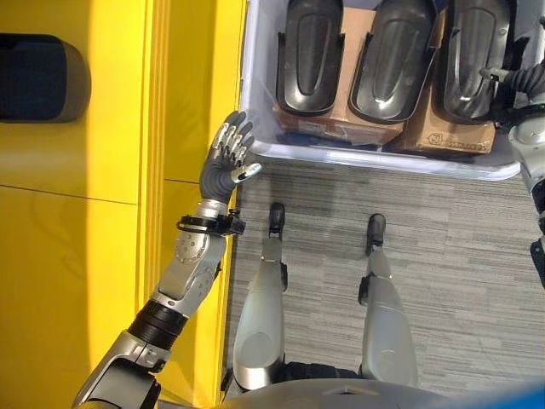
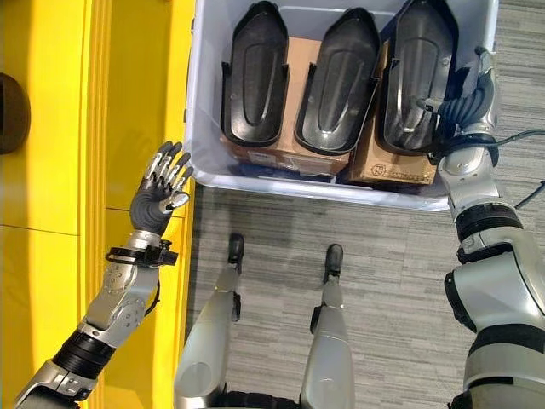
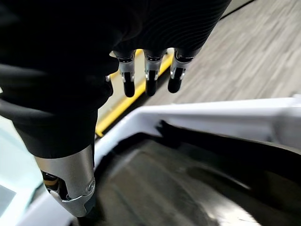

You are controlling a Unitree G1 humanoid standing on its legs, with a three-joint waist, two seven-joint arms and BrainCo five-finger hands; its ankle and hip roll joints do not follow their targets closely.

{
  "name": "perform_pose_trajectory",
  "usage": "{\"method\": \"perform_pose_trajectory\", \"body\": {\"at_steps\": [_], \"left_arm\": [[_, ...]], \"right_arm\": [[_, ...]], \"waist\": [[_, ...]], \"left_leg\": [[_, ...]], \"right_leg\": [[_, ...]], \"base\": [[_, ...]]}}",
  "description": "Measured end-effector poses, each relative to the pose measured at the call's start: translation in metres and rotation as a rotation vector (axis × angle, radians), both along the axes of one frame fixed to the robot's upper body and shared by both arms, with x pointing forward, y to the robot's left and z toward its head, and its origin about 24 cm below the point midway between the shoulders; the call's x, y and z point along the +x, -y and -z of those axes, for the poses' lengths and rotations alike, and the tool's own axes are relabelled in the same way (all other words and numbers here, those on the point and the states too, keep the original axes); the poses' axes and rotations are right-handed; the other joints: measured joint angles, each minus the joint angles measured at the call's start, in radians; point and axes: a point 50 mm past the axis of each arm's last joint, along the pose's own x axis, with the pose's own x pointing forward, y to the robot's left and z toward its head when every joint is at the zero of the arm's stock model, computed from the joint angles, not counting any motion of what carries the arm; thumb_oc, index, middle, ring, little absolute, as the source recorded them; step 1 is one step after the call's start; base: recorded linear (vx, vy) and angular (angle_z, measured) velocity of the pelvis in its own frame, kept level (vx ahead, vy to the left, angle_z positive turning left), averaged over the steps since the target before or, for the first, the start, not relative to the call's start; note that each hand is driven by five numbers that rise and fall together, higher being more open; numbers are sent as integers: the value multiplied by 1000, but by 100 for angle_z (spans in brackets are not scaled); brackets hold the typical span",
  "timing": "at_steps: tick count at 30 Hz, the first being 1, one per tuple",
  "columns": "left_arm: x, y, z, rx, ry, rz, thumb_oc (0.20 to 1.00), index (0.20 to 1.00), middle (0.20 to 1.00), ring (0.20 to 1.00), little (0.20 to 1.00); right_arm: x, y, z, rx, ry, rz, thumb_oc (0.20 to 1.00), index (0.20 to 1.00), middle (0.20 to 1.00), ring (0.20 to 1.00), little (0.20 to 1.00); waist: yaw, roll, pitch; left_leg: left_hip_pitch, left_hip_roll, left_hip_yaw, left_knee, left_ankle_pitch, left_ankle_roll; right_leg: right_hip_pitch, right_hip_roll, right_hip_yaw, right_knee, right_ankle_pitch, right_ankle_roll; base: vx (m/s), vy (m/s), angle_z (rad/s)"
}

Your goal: Move parts from the plastic box to the shelf.

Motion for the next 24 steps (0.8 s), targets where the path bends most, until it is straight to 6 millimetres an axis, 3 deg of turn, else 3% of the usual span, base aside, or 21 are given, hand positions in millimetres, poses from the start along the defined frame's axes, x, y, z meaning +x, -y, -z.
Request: {"method": "perform_pose_trajectory", "body": {"at_steps": [10,19,24], "left_arm": [[1,3,-1,-3,-1,0,1000,1000,1000,1000,1000],[3,12,-5,1,12,31,1000,1000,1000,1000,1000],[4,14,-6,-10,14,27,1000,1000,1000,1000,1000]], "right_arm": [[0,6,12,53,-36,40,1000,1000,1000,1000,1000],[11,-11,36,102,-128,10,1000,1000,1000,1000,1000],[12,-10,28,111,-111,29,1000,1000,1000,1000,1000]], "waist": [[5,2,1],[17,3,1],[23,5,-1]], "left_leg": [[-44,-9,-14,-1,20,2],[-57,-13,-19,0,23,3],[-88,-16,-43,1,34,1]], "right_leg": [[-47,-7,-2,18,4,4],[-53,-11,-9,18,4,5],[-79,-11,-24,33,3,5]], "base": [[5,-10,3],[4,-7,3],[6,0,7]]}}
